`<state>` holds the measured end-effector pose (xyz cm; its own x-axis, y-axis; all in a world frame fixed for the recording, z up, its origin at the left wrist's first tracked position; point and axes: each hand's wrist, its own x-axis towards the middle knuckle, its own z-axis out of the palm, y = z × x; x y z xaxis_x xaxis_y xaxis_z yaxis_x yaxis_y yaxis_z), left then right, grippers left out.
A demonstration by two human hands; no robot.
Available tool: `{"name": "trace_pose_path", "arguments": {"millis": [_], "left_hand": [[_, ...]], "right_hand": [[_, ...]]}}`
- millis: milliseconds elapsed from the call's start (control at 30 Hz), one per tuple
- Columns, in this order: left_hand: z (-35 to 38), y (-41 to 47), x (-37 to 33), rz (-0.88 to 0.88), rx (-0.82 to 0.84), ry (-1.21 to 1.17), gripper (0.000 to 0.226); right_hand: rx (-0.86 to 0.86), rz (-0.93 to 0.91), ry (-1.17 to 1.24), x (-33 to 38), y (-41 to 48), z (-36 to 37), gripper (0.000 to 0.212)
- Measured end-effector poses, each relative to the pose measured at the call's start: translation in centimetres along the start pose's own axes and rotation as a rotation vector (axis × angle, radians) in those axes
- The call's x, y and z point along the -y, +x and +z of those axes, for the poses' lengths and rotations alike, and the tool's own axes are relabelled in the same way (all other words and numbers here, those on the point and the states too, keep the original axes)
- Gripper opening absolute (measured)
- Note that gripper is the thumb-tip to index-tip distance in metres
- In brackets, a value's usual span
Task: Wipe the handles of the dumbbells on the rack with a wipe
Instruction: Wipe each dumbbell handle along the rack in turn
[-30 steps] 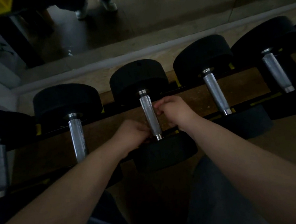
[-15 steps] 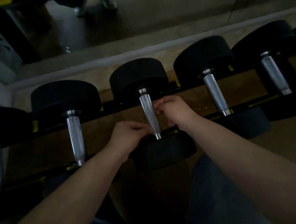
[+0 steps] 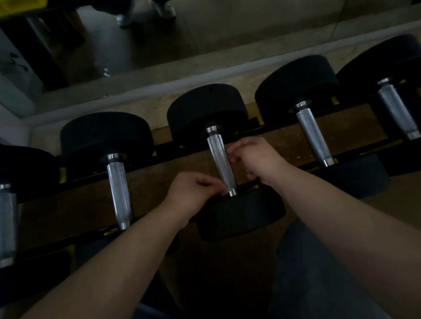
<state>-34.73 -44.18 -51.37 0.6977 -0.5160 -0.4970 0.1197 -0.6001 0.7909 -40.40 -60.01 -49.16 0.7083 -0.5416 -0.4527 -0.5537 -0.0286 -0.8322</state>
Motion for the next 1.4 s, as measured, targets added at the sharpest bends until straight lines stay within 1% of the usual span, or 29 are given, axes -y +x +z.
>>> {"name": "trace_pose_path", "arguments": {"millis": [33,100,167,233,267,333,400,500,567,600,667,700,767,833,867,967,1033,1133,1200,1300,1400], "left_hand": [[0.0,-0.1,-0.2,0.014,-0.014,-0.006,0.01],[0.1,0.3,-1.5,0.055,-0.092,-0.168,0.009],[-0.4,1.9,-3.0,0.131,-0.25,-0.272,0.01],[-1.0,3.2,-4.3,0.224,-0.354,-0.225,0.011],[-1.0,3.5,-4.5,0.267,-0.366,-0.155,0.011],[-0.7,3.1,-4.3,0.311,-0.308,-0.007,0.012],[-0.4,2.2,-3.4,0.323,-0.182,0.117,0.014],[-0.4,0.8,-2.4,0.246,0.047,0.326,0.009],[-0.8,0.3,-1.9,0.17,0.141,0.356,0.007],[-1.1,0.1,-1.7,0.15,0.146,0.323,0.006],[-2.2,-0.2,-1.4,0.127,0.093,0.165,0.004],[-2.8,-0.5,-1.3,0.119,0.066,0.075,0.004],[-4.1,-1.1,-1.3,0.127,0.031,-0.056,0.006],[-5.6,-1.6,-1.4,0.177,0.011,-0.116,0.005],[-6.4,-1.9,-1.3,0.19,0.002,-0.145,0.006],[-8.9,-2.5,-0.6,0.187,-0.027,-0.214,0.021],[-10.7,-2.9,0.1,0.193,-0.044,-0.207,0.027],[-12.9,-3.7,1.6,0.216,-0.044,-0.212,0.03],[-13.9,-4.2,2.6,0.228,-0.082,-0.224,0.026],[-15.0,-4.4,4.2,0.257,-0.279,-0.209,0.014],[-15.6,-3.7,5.8,0.232,-0.456,-0.149,0.008]], "right_hand": [[0.001,-0.003,0.002,0.0,-0.1,0.0,0.023],[0.007,-0.014,0.001,0.1,-0.3,-0.2,0.023],[0.0,-0.012,0.0,0.2,-0.5,-0.2,0.023],[-0.026,-0.008,0.008,0.2,-0.7,-0.1,0.023],[-0.037,-0.012,0.016,0.2,-0.7,-0.1,0.023],[-0.045,-0.023,0.031,0.0,-0.7,-0.2,0.023],[-0.043,-0.039,0.037,-0.2,-0.5,-0.4,0.023],[-0.034,-0.051,0.008,-0.2,-0.4,-0.2,0.023],[-0.045,-0.07,-0.012,-0.1,-0.5,-0.1,0.024],[-0.056,-0.099,-0.031,0.0,-0.6,-0.1,0.024],[-0.064,-0.207,-0.1,0.3,-0.9,-0.1,0.024],[-0.038,-0.268,-0.138,0.6,-1.2,0.0,0.022],[0.082,-0.368,-0.236,1.4,-1.8,0.6,0.02],[0.217,-0.436,-0.362,2.4,-2.6,1.7,0.019],[0.251,-0.458,-0.397,2.9,-2.9,2.4,0.022],[0.282,-0.475,-0.357,4.1,-3.1,4.5,0.033],[0.319,-0.474,-0.36,4.8,-3.0,5.9,0.035],[0.322,-0.483,-0.393,5.7,-2.8,8.2,0.018],[0.308,-0.488,-0.395,6.1,-2.6,9.7,0.008],[0.261,-0.457,-0.342,6.4,-2.5,12.1,0.004],[0.163,-0.489,-0.342,6.4,-2.7,14.8,0.007]]}}
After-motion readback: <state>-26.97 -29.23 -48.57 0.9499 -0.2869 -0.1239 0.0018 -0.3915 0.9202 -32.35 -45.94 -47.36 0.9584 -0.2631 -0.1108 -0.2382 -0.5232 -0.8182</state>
